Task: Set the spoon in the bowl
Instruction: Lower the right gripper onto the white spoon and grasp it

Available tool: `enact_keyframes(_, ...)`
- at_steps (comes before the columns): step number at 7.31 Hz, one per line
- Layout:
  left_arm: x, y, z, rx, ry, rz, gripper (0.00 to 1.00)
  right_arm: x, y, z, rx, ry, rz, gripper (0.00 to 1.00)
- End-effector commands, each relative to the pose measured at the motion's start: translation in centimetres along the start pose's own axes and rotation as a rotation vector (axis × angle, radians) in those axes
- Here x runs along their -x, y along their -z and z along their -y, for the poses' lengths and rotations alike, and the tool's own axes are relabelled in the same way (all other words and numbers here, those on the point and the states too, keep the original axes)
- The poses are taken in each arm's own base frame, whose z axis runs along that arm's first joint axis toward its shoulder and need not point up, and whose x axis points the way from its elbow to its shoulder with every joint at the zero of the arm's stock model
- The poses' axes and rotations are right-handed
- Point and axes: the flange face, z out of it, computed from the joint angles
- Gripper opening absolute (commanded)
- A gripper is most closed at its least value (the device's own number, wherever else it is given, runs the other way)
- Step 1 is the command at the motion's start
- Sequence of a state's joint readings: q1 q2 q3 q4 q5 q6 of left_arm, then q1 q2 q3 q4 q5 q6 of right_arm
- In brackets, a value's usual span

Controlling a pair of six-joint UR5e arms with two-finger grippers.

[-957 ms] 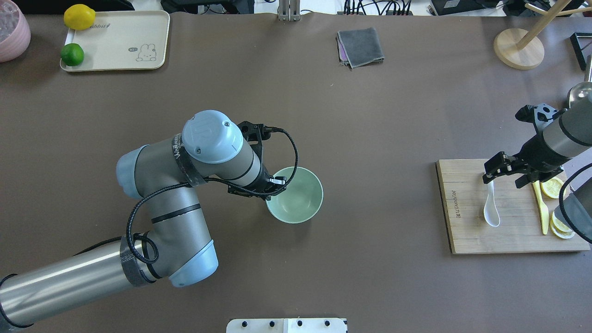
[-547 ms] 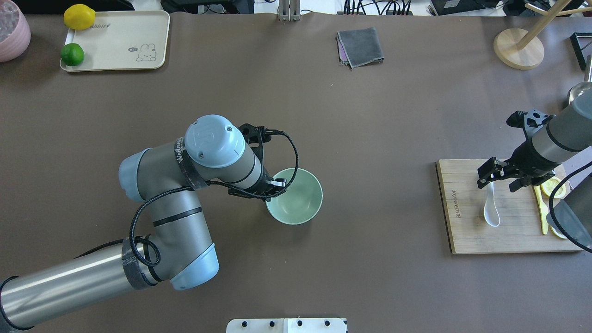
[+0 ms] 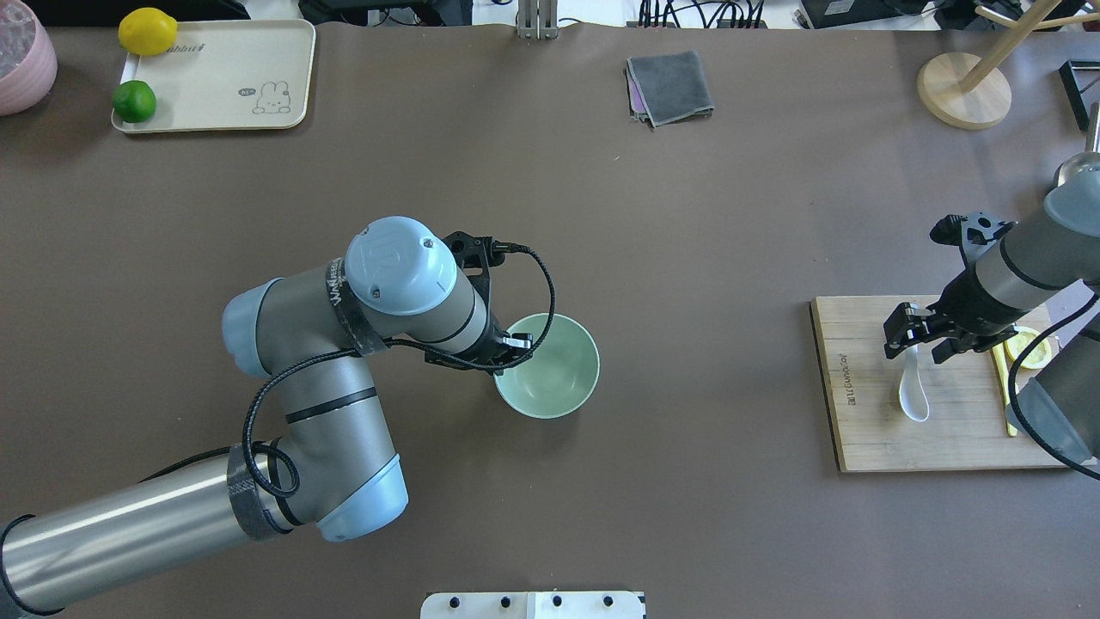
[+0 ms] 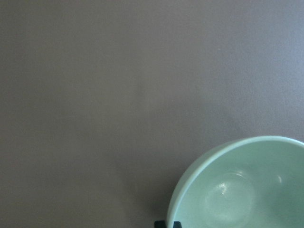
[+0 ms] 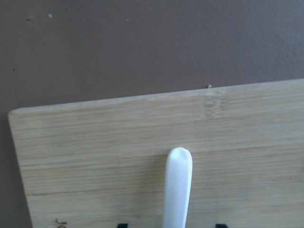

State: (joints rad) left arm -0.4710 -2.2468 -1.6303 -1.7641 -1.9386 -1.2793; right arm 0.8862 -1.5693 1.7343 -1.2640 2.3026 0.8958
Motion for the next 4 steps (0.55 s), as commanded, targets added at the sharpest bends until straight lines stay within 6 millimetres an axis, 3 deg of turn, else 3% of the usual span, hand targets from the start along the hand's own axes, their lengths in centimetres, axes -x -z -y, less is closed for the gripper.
enact_keyframes(1, 0.1, -0.1, 0.1, -0.019, -0.001, 0.007, 0.72, 0.0, -0.1, -0.1, 0.002, 0.003, -0.001, 0.28)
enact_keyframes(2, -0.1, -0.7, -0.6, -0.077, -0.014, 0.026, 0.89, 0.1, -0.1, -0.1, 0.002, 0.005, 0.002, 0.14)
enact_keyframes(4, -0.5, -0.6, -1.1, -0.080, -0.019, 0.021, 0.94, -0.1, -0.1, -0.2, 0.002, 0.004, 0.000, 0.00)
